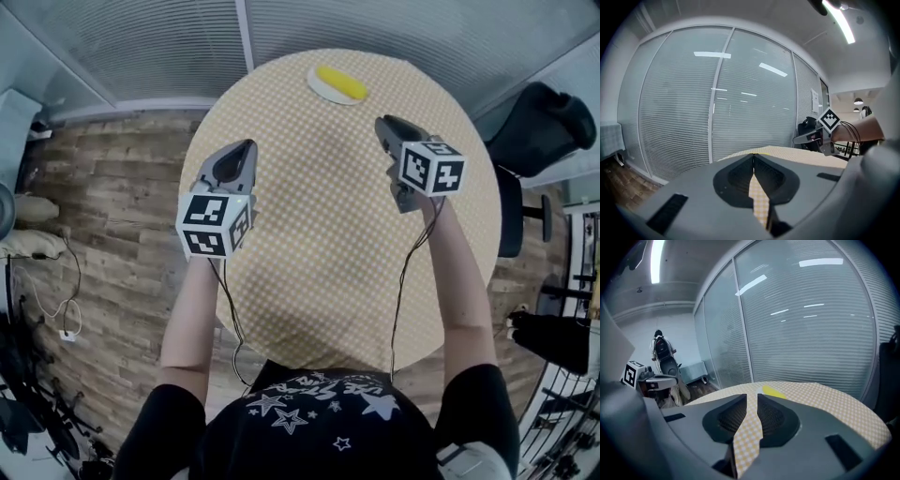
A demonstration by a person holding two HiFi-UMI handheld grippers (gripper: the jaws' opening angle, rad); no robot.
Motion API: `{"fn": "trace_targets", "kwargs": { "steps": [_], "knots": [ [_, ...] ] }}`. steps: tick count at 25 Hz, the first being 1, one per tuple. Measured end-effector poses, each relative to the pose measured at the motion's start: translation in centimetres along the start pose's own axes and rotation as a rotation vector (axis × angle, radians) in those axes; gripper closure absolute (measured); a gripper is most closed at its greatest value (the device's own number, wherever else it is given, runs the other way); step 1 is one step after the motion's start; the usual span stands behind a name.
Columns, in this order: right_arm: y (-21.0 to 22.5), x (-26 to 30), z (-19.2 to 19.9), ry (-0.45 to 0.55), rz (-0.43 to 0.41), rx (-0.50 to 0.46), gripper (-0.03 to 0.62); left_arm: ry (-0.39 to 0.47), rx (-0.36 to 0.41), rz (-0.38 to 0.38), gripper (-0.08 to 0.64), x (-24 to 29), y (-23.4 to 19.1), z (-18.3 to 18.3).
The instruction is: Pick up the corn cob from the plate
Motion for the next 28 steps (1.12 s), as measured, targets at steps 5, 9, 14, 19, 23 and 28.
{"fn": "trace_targets", "kwargs": {
  "steps": [5, 9, 14, 19, 23, 28],
  "knots": [
    [3.2, 3.7, -0.7, -0.088, -0.021, -0.084, 0.481, -0.040, 0.010, 0.006, 0.554, 4.9, 0.2, 0.7],
    [5.2, 7.4, -1.0, -0.152, -0.064, -0.161, 0.406, -0.063, 0.000, 0.007, 0.554, 7.9, -0.2, 1.3],
    [8.4, 12.0, -0.7, -0.284, -0.076, -0.239, 0.351, -0.075, -0.007, -0.005, 0.554, 10.8, -0.1, 1.9],
    [10.7, 15.5, -1.2, -0.348, -0.082, -0.252, 0.319, -0.096, -0.007, 0.005, 0.554, 13.7, 0.1, 2.8],
    [12.0, 17.7, -1.2, -0.426, -0.085, -0.317, 0.314, -0.107, -0.018, 0.000, 0.554, 15.4, -0.1, 3.6],
    [13.5, 21.0, -1.4, -0.538, -0.078, -0.442, 0.316, -0.120, -0.040, -0.007, 0.554, 16.9, -1.1, 5.1]
  ]
}}
Point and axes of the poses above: the fingertips, and each gripper's own axes: x forward along the fingers, y to its right, z out of its underside, the point moved 8 cm from there along -x, backward along the fingers, and after that the axes turned 13 degrees about -z, right-handed, at the moved point
